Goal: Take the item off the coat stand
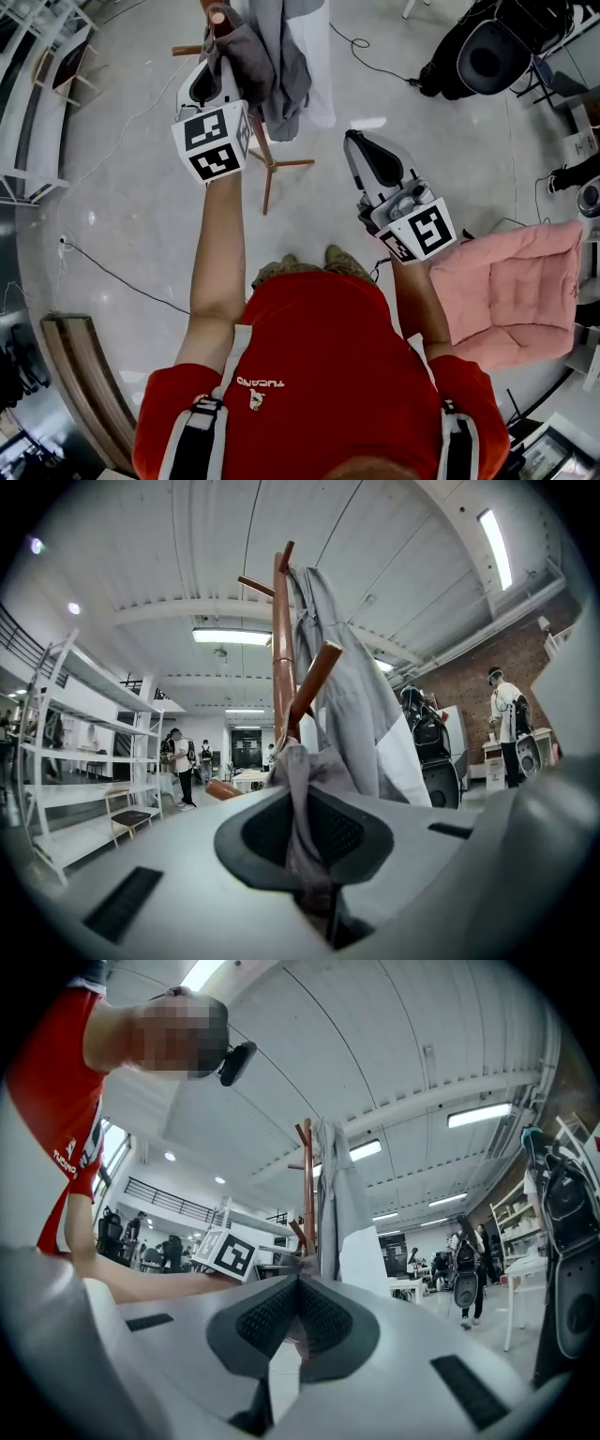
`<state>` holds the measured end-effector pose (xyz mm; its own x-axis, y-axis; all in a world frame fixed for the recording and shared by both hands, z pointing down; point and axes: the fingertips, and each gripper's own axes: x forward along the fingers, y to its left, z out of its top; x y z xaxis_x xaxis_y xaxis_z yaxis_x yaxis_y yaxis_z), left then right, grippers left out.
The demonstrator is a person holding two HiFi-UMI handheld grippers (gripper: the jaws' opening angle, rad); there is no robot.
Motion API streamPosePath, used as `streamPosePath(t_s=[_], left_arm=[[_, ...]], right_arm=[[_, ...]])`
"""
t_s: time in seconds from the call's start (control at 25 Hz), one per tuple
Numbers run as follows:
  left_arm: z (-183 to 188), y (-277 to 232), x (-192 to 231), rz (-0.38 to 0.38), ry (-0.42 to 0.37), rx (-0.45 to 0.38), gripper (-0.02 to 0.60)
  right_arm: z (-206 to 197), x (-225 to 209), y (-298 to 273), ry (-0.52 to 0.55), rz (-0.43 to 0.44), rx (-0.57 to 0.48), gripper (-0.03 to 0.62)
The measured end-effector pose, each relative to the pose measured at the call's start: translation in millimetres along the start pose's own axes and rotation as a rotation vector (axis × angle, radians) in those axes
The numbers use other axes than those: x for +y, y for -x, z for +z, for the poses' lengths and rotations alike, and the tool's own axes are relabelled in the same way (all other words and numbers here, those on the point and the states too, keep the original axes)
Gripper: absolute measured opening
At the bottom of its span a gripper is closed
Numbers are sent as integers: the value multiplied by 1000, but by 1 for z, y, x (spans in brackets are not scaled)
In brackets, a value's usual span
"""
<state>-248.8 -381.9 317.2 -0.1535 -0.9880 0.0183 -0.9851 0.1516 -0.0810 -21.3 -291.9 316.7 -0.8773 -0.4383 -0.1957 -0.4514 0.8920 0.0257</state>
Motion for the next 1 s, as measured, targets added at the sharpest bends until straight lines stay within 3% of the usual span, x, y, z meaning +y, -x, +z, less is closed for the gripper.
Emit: streamPosePath(t_s=[0.6,1.0], left_arm=[[49,39,2,102,47,-64,26],[62,91,-7,79,58,-107,26]], right_arm=[[4,-33,-10,-67,199,-33,25],[8,-25,-8,-79,242,-38,25]])
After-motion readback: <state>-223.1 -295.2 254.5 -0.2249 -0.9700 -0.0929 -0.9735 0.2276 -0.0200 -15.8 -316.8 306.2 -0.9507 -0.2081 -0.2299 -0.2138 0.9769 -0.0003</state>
